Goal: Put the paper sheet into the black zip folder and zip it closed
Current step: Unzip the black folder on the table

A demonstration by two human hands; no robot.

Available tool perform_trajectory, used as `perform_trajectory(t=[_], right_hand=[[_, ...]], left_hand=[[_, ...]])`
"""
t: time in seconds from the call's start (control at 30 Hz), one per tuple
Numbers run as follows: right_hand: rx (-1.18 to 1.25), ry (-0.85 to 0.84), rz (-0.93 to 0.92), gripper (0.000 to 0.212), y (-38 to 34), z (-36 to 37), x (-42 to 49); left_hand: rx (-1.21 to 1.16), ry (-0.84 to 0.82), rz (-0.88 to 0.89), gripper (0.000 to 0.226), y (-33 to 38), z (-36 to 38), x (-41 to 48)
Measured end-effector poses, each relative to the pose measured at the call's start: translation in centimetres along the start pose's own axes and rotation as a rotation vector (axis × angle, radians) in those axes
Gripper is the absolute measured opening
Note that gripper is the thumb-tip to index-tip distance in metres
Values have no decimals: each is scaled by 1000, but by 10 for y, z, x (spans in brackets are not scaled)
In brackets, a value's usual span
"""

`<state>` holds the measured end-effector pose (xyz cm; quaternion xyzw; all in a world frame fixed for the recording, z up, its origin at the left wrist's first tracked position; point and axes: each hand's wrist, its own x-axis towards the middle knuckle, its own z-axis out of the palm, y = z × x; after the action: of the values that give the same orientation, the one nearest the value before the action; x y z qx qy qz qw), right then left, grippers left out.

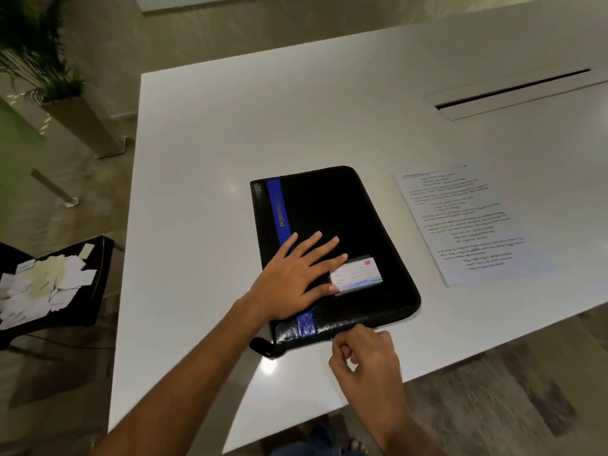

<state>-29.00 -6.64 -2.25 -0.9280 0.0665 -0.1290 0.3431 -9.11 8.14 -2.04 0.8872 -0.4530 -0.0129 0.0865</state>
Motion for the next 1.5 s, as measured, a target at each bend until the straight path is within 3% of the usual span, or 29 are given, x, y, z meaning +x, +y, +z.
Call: perform_trajectory(t=[0.8,0.97,1.27,1.5], right_hand=[[67,-84,-208,12,-25,24,-5],[-25,-113,-270,15,-8,10,9],[-35,-144,-210,12,0,0,8],[-87,-148,-334,13,7,-5,14]], left_hand=[[-37,-17,-31,65,1,-1,4],[-24,-29,-51,66,4,-1,7],[6,-5,-78,66,8,0,11],[-6,30,-84,68,18,-3,12]])
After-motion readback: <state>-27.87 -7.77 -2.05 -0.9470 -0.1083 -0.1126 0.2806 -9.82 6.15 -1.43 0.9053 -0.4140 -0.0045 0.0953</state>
